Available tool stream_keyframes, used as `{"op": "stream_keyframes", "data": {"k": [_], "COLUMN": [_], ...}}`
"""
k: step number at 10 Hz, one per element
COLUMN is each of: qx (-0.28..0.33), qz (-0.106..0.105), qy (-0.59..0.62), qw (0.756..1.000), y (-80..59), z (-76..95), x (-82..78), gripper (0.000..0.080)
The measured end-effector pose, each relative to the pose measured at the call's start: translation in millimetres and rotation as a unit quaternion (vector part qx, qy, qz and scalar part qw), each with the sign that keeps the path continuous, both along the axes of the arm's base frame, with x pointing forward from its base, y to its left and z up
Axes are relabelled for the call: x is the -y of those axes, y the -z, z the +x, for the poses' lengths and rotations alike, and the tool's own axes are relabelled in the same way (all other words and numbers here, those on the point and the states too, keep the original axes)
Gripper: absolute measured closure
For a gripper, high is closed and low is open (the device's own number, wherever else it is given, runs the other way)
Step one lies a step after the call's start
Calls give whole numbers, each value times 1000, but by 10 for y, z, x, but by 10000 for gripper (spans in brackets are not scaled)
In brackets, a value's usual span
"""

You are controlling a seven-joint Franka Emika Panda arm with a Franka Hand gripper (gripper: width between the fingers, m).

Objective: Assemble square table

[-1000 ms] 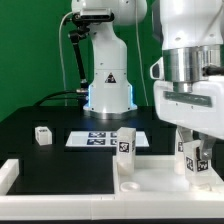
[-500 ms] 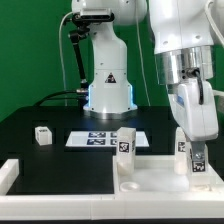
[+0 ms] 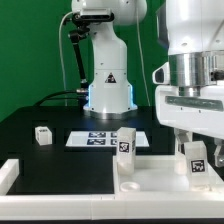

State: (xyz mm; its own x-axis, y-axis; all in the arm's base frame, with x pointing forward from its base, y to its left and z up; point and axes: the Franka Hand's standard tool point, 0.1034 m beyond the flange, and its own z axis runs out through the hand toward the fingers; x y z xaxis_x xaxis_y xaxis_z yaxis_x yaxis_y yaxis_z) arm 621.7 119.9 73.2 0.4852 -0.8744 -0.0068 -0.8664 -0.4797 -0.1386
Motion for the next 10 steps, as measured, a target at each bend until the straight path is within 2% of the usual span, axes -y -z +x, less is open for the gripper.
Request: {"op": "stream_keyframes", "data": {"k": [1, 2, 3, 5, 6, 7, 8, 9, 10], "qx": [4, 8, 7, 5, 5, 4, 2, -7, -8], "qz": [-15, -48, -60, -57, -57, -56, -52, -47, -44], "qy": [-71, -187, -237, -218, -218, -204, -171, -129, -99], "qw": [997, 981, 970, 974, 974, 977, 984, 990, 994], "y": [0, 1, 6, 4, 5, 5, 6, 24, 26], "z": [4, 33, 56, 52, 52, 51, 49, 15, 14], "x": [0, -23, -72, -74, -71, -73, -74, -64, -68], "gripper": [151, 151, 151, 151, 245, 245, 447, 506, 506]}}
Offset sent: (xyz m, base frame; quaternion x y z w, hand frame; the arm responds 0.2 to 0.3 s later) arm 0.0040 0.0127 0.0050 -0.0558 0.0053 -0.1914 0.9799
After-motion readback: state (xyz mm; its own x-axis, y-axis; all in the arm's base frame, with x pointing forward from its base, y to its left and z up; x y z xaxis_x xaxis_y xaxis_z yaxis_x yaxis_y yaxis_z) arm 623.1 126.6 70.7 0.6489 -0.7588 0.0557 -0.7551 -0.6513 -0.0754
